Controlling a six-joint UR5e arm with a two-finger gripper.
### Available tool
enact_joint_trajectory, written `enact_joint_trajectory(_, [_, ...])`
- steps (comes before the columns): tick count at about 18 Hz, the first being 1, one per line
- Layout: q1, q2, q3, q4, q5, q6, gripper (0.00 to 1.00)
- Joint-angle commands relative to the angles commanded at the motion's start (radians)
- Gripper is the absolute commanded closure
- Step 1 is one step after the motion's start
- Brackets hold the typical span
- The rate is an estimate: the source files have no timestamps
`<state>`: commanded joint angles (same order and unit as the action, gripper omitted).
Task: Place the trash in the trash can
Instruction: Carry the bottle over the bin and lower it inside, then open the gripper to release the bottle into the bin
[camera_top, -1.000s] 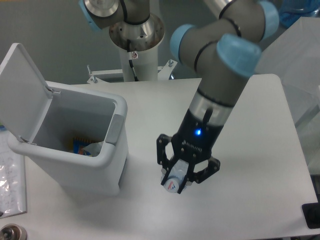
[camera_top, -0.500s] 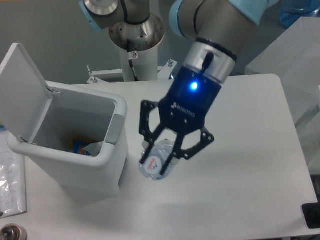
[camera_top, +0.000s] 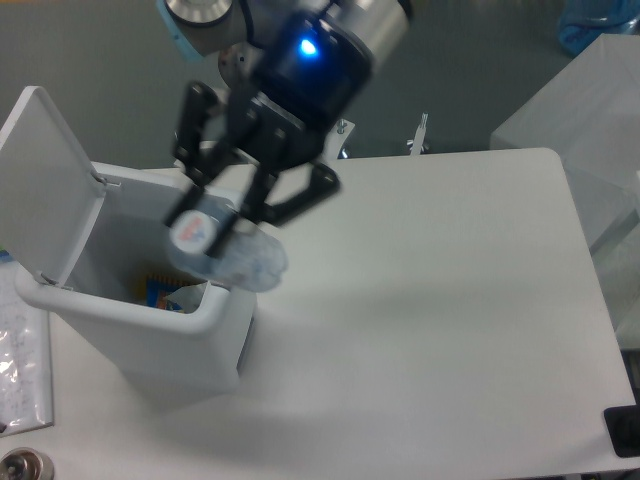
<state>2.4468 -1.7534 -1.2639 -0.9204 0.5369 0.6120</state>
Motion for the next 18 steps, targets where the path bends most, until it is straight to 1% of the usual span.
enact_joint_trajectory(2, [-0.012, 0.006, -0.029, 0.002, 0.002, 0.003, 0.96])
enact_joint_trajectory(5, [-0.035, 0.02, -0.09, 0.012, 0.003, 0.014, 0.96])
enact_joint_trajectory(6, [-0.035, 0.022, -0.115, 0.024, 0.003, 0.014, 0.93])
enact_joint_trajectory(7, [-0.037, 0.025, -0.133, 0.037, 0.003, 0.014, 0.82])
enact_joint_trajectory(9, [-0.051, 0.026, -0.163, 0.038, 0.003, 0.014, 0.65])
enact_joint_trajectory(10, [-0.06, 0.026, -0.172, 0.038, 0.005, 0.014, 0.53])
enact_joint_trajectory(11, [-0.066, 0.026, -0.179, 0.038, 0.005, 0.012, 0.5])
enact_joint_trajectory(12, [-0.066, 0.026, -0.187, 0.038, 0.005, 0.012, 0.44])
enact_joint_trajectory(14, [-0.066, 0.025, -0.196, 0.038, 0.009, 0.014, 0.11])
enact_joint_trajectory(15, [-0.066, 0.022, -0.199, 0.04, 0.009, 0.014, 0.05])
enact_joint_trajectory(16, [-0.066, 0.019, -0.2, 0.041, 0.011, 0.014, 0.02])
enact_joint_trajectory(17, [-0.066, 0.015, -0.2, 0.044, 0.014, 0.014, 0.0])
enact_joint_trajectory(18, [-0.061, 0.009, -0.2, 0.044, 0.017, 0.015, 0.0])
